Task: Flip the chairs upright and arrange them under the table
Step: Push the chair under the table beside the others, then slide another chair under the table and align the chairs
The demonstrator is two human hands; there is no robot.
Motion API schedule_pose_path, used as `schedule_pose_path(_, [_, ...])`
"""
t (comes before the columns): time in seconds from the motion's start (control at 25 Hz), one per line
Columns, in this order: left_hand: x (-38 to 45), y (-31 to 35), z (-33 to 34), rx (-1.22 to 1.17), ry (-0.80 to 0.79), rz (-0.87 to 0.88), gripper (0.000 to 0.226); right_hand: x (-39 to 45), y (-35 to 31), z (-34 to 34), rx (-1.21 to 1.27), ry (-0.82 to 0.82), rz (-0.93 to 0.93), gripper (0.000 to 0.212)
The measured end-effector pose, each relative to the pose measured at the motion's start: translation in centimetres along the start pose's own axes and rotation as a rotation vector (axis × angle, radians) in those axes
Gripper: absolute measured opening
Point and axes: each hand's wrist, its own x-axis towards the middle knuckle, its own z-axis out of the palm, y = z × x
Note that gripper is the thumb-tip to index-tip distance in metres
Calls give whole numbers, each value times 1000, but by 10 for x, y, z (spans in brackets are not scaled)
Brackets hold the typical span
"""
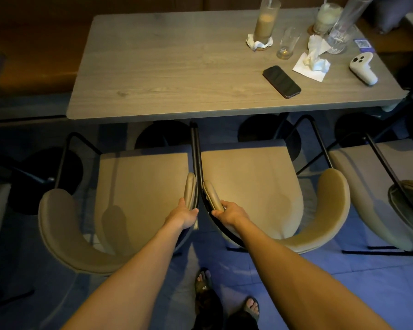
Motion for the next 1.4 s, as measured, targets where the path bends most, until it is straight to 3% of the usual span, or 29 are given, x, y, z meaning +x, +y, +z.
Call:
schedule_pose_path(0.12, [-25, 13, 4, -81, 90, -30, 66, -18, 6, -9, 63, 11, -18, 54])
schedule_pose_path(0.28, [-72, 37, 21, -174, 237, 97, 28, -55, 31, -33, 280, 66, -108, 32])
schedule_pose_path(0.4, [-118, 64, 58, -293, 128, 214, 23, -95, 77, -69, 448, 64, -153, 15])
schedule_pose_path(0.76, [-240, 168, 251, -275, -126, 337, 18, -211, 318, -203, 748, 318, -76, 19])
schedule_pose_path(0.92, [-274, 204, 322, -253, -216, 289, 17, -240, 408, -245, 869, 385, 34, 27])
schedule_pose_path(1.08, [-283, 242, 376, -211, -252, 297, 19, -252, 464, -282, 1034, 429, 90, 18])
schedule_pose_path(1.24, [-279, 282, 420, -252, -313, 284, 22, -243, 500, -327, 1060, 445, 111, 29])
schedule_pose_path(1.4, [-266, 339, 455, -300, -332, 234, 27, -232, 530, -386, 1086, 460, 145, 26])
